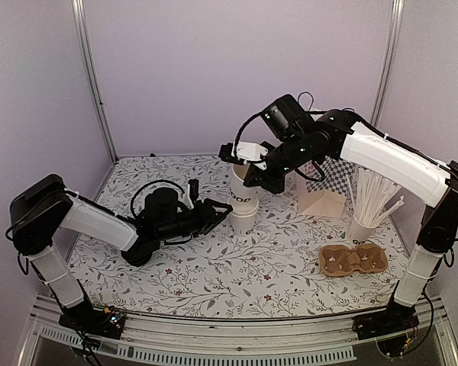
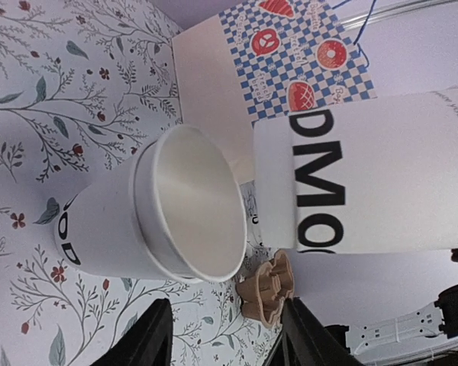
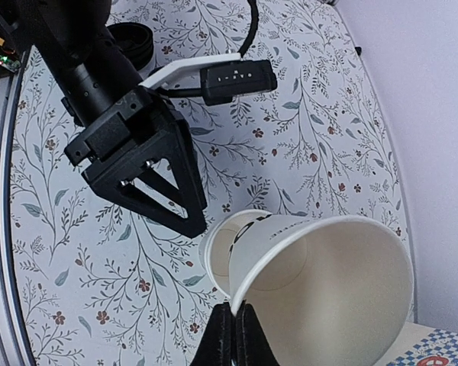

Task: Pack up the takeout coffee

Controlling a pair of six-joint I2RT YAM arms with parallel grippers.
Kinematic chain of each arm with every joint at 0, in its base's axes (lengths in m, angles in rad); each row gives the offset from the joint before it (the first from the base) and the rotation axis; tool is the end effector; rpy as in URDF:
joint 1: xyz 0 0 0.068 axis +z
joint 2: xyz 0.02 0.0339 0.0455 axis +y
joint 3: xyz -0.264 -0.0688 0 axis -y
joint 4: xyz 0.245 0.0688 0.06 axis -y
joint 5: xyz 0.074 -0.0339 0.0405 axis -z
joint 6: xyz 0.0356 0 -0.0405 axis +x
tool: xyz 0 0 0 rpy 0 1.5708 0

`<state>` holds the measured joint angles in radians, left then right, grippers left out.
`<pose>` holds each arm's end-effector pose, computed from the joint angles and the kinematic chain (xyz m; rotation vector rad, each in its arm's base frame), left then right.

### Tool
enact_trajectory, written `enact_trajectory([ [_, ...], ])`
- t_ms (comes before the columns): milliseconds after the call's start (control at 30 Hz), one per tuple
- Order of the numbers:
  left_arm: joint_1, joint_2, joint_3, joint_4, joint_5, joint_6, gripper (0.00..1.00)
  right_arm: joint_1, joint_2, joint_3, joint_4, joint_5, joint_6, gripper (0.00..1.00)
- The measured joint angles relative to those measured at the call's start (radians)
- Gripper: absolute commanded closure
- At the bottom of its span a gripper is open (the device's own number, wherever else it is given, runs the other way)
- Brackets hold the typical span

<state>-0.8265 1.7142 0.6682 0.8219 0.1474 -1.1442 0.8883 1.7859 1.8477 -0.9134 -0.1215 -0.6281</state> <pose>0.2257 -0.2528 0.1686 -0.2074 2.0672 -1.4635 0.2421 0.3047 0.3642 -1.7118 1.7267 0.2652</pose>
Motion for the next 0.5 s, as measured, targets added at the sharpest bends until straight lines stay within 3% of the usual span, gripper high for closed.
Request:
enact_trajectory([
  [100, 0.000, -0.062, 0.035, -0.102, -0.018, 0.061, 0.43, -0.001, -0.021, 0.000, 0.000, 0.023, -0.005, 1.00],
  [233, 0.002, -0.102, 0.195, -0.361, -0.086, 0.192, 0.41, -0.021, -0.105, -0.025, 0.010, 0.035, -0.019, 1.00],
  [367, 0.012, -0.070, 0.433, -0.665, -0.156, 0.352, 0.43, -0.043, -0.255, -0.174, 0.024, -0.006, -0.048, 1.00],
  [500, 0.039, -0.009, 0.609, -0.867, -0.167, 0.509, 0.44, -0.047, -0.409, -0.402, 0.015, -0.061, -0.089, 1.00],
])
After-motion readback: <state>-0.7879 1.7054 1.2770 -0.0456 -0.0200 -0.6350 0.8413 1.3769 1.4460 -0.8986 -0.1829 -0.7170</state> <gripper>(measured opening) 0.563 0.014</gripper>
